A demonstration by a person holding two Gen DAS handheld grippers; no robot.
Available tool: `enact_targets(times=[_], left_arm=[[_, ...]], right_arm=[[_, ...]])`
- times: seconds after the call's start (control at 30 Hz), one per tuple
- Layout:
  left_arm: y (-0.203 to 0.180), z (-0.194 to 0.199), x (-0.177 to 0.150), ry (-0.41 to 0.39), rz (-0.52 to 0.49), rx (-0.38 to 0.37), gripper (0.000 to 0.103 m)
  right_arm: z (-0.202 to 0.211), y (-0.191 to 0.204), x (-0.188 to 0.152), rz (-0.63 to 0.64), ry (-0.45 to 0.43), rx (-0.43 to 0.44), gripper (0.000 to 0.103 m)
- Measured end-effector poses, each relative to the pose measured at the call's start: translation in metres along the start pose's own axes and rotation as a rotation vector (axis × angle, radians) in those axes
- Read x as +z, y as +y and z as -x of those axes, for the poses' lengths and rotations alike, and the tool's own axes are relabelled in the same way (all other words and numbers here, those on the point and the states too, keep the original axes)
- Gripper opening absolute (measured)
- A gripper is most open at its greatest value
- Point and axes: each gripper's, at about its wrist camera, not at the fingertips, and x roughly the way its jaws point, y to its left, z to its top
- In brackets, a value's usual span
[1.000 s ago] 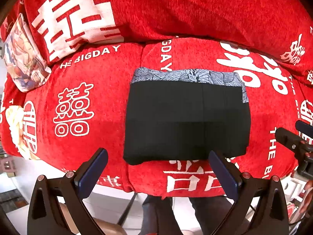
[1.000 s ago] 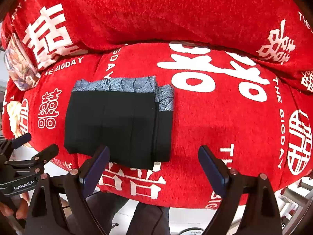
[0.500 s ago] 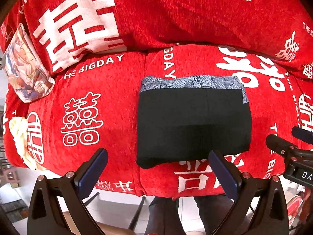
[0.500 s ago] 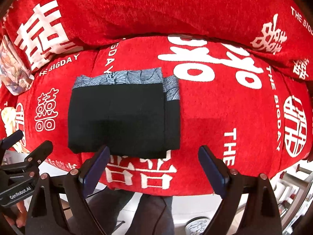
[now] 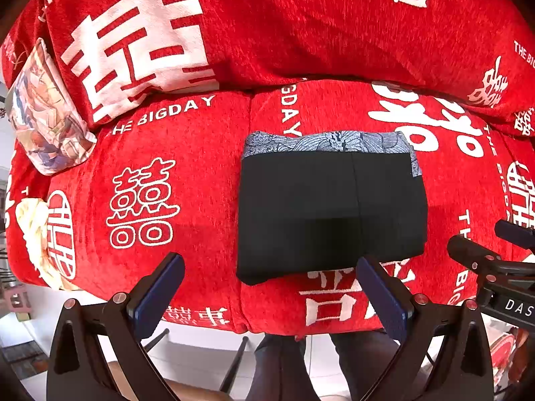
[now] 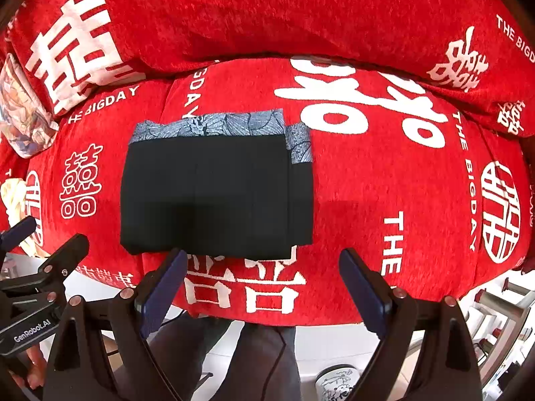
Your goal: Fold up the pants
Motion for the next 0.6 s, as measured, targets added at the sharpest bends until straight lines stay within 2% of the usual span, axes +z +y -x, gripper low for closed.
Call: enact_targets(times=[0.23,0.6], left_arm=[[0.001,-0.001,-0.005,0.006,-0.011,-0.009,0.103],[0.002,-0.004,-0.011,0.011,-0.028,-0.006,0.103]], right_arm=[[-0.003,-0.003,-0.001,-0.025,0.012,0.016,0.093],[-0.002,0.000,-0.004,-0.026,-0.003,-0.019,0.093]])
